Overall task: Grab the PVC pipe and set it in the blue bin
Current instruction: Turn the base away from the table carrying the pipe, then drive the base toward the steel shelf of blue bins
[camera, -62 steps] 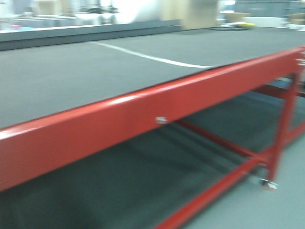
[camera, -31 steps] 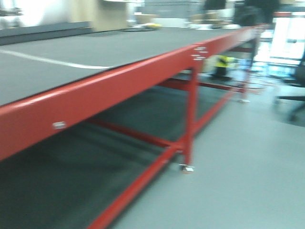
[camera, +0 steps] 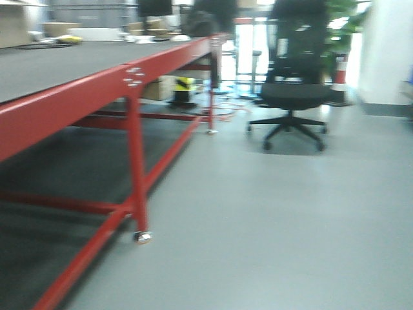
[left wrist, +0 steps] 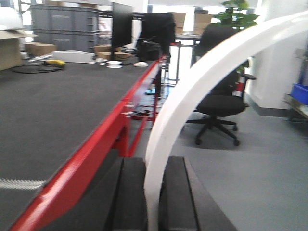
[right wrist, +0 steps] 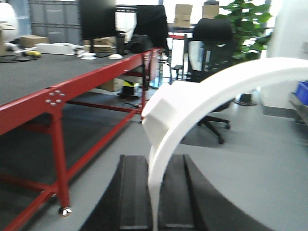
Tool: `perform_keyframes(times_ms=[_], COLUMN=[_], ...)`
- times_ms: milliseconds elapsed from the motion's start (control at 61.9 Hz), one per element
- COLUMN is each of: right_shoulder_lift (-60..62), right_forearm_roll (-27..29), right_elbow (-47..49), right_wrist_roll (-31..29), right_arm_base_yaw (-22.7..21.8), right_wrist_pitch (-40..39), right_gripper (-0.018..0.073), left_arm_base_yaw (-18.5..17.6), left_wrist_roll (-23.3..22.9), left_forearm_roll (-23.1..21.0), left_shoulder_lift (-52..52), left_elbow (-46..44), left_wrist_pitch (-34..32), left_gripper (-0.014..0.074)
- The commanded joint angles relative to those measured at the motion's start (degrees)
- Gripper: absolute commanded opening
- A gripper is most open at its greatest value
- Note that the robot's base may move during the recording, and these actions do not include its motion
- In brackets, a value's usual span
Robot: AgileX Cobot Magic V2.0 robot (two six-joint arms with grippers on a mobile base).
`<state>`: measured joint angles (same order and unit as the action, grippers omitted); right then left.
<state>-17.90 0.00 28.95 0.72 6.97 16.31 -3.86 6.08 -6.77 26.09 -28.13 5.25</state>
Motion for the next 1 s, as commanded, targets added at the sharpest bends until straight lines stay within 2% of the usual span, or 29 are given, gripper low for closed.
perform_keyframes(times_ms=[0,985], right_shoulder_lift=[0.32,0.32], right_forearm_roll=[-0.30,-0.30], right_elbow=[-0.04,-0.04], right_wrist_roll=[-0.36,-0.36], right_arm_base_yaw=[0.12,0.12], right_wrist_pitch=[-1.79,-1.79], right_gripper=[-0.0162,-0.0162], left_arm_base_yaw=[0.16,0.16], left_wrist_roll=[-0.01,-0.01], left_forearm_roll=[-0.45,-0.45], left_shoulder_lift=[-0.22,-0.22], left_elbow=[-0.10,-0.10], left_wrist_pitch=[-1.11,-1.11], left_gripper=[-0.0111,-0.0111])
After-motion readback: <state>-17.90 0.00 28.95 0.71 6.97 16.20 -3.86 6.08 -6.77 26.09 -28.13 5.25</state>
